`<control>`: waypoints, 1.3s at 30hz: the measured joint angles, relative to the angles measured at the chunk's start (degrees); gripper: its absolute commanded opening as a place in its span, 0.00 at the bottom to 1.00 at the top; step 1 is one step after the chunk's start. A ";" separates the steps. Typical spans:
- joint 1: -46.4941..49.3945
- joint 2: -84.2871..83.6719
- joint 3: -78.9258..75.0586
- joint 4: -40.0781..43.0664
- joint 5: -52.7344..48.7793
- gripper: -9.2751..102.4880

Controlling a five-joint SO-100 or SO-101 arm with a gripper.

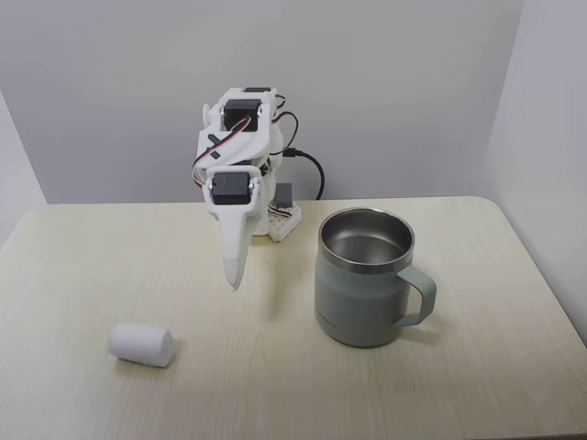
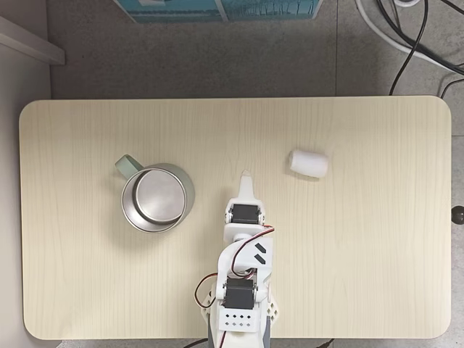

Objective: Grasp a dressing and put it in the cup.

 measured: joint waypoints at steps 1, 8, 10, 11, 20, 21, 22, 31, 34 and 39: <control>0.00 0.00 0.00 0.00 -0.53 0.08; 0.00 0.00 0.00 0.00 -2.20 0.08; 0.00 0.00 0.00 0.00 -2.20 0.08; 0.00 0.00 0.00 0.00 -2.20 0.08; 0.00 0.00 0.00 1.14 -2.20 0.08; 0.00 0.00 0.35 1.85 -2.20 0.08; 0.00 0.00 0.97 2.46 -2.20 0.08; 1.23 0.00 13.71 8.96 -2.99 0.08; 3.25 3.96 21.71 11.16 -3.43 0.08; 6.42 18.02 36.74 14.15 -5.10 0.09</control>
